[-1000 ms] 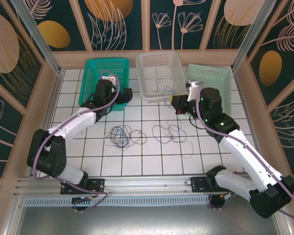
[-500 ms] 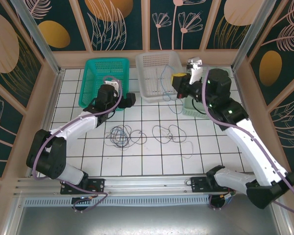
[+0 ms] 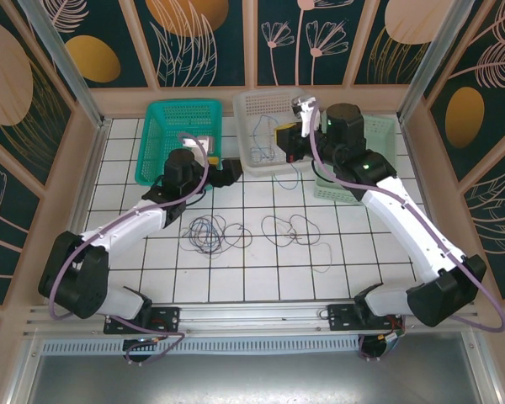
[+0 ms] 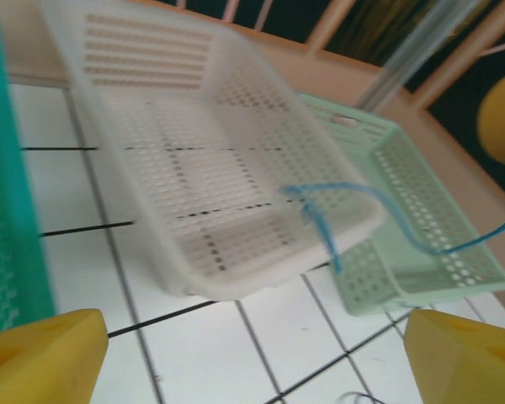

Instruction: Untangle the cables

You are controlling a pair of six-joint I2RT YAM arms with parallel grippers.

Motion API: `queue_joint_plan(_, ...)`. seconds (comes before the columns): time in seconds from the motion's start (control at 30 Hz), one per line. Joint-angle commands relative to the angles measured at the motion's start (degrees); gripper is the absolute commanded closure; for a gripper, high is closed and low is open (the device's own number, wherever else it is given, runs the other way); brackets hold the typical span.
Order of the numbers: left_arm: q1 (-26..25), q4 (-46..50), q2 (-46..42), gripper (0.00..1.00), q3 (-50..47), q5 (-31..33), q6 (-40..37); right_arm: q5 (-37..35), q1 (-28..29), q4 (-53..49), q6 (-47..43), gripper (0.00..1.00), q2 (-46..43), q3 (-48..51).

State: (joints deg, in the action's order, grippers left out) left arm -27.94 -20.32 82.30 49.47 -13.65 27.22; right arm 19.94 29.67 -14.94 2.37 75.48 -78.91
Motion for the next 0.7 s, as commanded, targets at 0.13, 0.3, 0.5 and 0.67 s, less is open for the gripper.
queue_joint_plan(0.13, -1.6, -3.5, 4.6, 0.18, 2.5, -4.7, 1.1, 0.1, -0.1, 5.4, -0.3, 1.00, -2.7, 2.1)
queue_joint_plan(0.3, -1.6, -5.1, 4.6, 0.21, 0.8, -3.5, 2.6, -5.4, -0.7, 6.2, -0.3, 1.00, 1.1, 0.2)
queue_joint_plan(0.5, -1.6, -5.3, 3.2, 0.26, -1.4, -2.8, 3.0, -11.1, -2.0, 9.3, -0.3, 1.00, 8.7, -3.6)
queue_joint_plan(0.67, -1.6, -5.2, 2.6, 0.25, -2.3, -2.2, 3.0, -12.1, -4.9, 13.7, -0.2, 1.00, 16.8, -6.6)
